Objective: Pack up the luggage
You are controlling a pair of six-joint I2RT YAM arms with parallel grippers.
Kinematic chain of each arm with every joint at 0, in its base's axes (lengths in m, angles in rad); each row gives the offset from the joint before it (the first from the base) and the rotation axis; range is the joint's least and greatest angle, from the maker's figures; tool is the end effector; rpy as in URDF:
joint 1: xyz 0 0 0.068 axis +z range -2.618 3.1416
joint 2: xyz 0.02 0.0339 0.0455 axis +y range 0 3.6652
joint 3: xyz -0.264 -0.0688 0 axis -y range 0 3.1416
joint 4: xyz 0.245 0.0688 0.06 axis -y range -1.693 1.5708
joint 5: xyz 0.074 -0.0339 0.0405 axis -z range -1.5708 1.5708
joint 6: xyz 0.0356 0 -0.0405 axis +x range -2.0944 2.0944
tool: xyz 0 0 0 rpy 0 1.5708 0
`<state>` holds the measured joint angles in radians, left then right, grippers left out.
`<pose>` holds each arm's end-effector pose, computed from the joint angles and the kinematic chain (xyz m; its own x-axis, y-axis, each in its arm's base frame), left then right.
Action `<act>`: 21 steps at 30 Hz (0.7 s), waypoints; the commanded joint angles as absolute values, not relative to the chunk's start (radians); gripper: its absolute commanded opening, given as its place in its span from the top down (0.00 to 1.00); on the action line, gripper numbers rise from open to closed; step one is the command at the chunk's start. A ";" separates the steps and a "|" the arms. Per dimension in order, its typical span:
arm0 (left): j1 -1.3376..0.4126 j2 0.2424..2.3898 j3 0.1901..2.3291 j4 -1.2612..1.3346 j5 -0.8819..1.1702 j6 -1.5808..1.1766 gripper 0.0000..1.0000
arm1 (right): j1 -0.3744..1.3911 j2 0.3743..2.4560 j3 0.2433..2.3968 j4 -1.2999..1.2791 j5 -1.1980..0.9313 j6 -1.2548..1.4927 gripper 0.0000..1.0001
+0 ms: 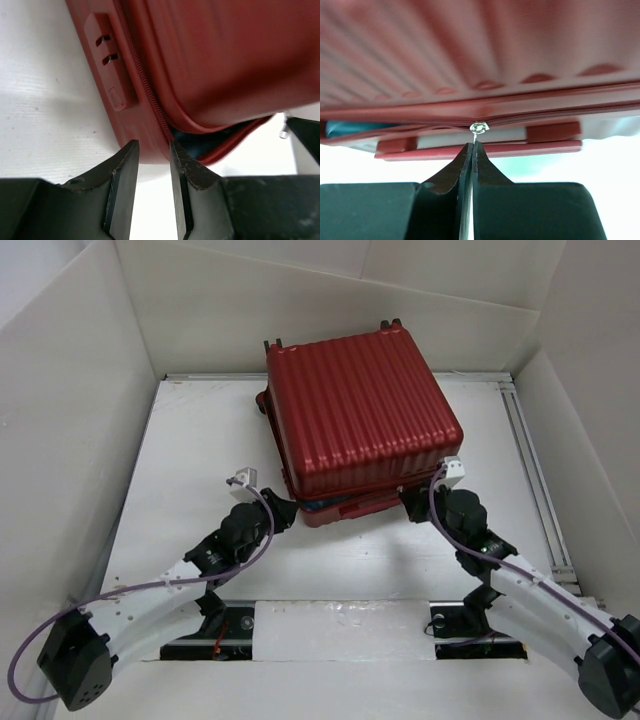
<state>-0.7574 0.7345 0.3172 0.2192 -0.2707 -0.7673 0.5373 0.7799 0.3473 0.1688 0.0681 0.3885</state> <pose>0.1363 -0.1158 0.2247 -0.4303 -0.5138 -0.7422 0.2401 0.7275 -0.6427 0.1607 0.0929 0.2224 -0.3794 0.2139 -0.9002 -0.3355 0.8749 0.3493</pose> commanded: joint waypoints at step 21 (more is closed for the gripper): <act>-0.811 0.991 0.449 0.552 -0.138 -0.749 1.00 | 1.123 1.283 0.649 0.514 -0.084 0.519 1.00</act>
<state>-0.7818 1.0073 0.3939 0.4126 -0.2516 -0.7235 0.9798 1.2018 0.5442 0.3603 0.1963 0.4622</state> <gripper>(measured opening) 0.158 0.031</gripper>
